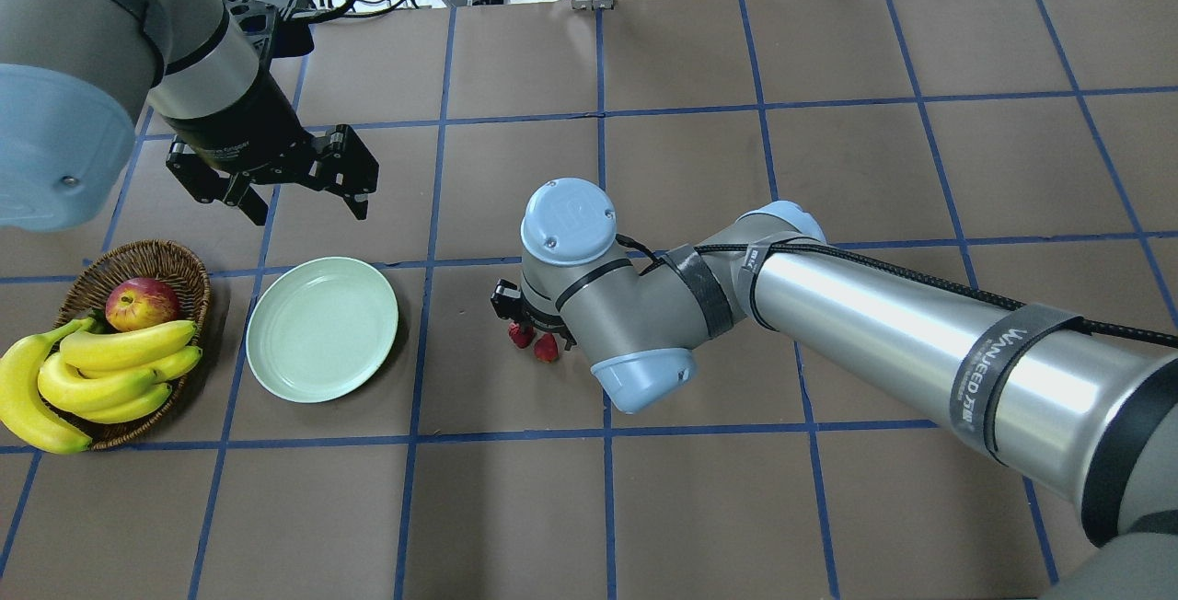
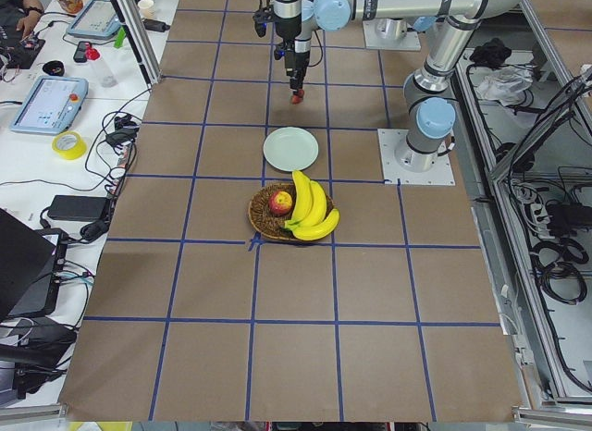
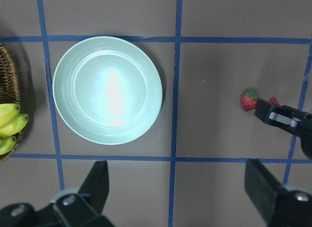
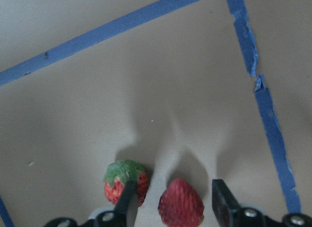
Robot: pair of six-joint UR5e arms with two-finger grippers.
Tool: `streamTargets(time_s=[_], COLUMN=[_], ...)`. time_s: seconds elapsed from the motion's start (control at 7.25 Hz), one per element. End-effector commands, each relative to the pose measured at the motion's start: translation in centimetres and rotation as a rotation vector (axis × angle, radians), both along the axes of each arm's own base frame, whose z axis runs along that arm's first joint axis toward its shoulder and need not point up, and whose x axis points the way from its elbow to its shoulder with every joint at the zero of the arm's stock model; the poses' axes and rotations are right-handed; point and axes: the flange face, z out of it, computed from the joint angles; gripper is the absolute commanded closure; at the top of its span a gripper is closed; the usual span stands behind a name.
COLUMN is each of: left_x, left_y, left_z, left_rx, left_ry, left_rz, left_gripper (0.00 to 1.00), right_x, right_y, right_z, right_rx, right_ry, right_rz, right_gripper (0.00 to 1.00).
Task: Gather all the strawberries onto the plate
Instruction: 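Carry the second strawberry over and set it beside the first, then move the right gripper out to the farthest lone strawberry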
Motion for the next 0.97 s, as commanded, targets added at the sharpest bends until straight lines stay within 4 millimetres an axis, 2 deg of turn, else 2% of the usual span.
streamTargets(time_s=[0.0, 0.14, 0.28, 0.41, 0.55, 0.69, 0.83], left_x=[0.1, 0.1, 0.2, 0.2, 0.2, 0.2, 0.2], left_y=[0.0, 0.0, 0.0, -0.1, -0.1, -0.1, -0.1], left_z=[0.0, 0.0, 0.0, -0.1, -0.1, -0.1, -0.1], left_rx=[0.0, -0.002, -0.002, 0.0, 0.0, 0.0, 0.0], left_ry=[-0.001, -0.001, -0.005, -0.007, -0.007, -0.01, -0.01], left_rz=[0.003, 0.003, 0.004, 0.0, 0.0, 0.0, 0.0], left_gripper=[0.0, 0.0, 0.0, 0.0, 0.0, 0.0, 0.0], right_x=[0.2, -0.6, -4.8, -9.3, -13.5, -18.5, -23.1], right_y=[-0.5, -0.7, -1.4, -2.5, -3.6, -4.8, -4.9], right_z=[1.0, 4.5, 7.3, 9.1, 8.6, 7.0, 5.8], right_rx=[-0.018, -0.075, -0.067, -0.016, 0.013, 0.028, 0.054], right_ry=[-0.01, -0.021, 0.084, 0.133, 0.172, 0.228, 0.29], right_rz=[-0.009, -0.033, -0.06, -0.07, -0.062, -0.044, -0.023], right_gripper=[0.02, 0.05, 0.04, 0.04, 0.04, 0.05, 0.05])
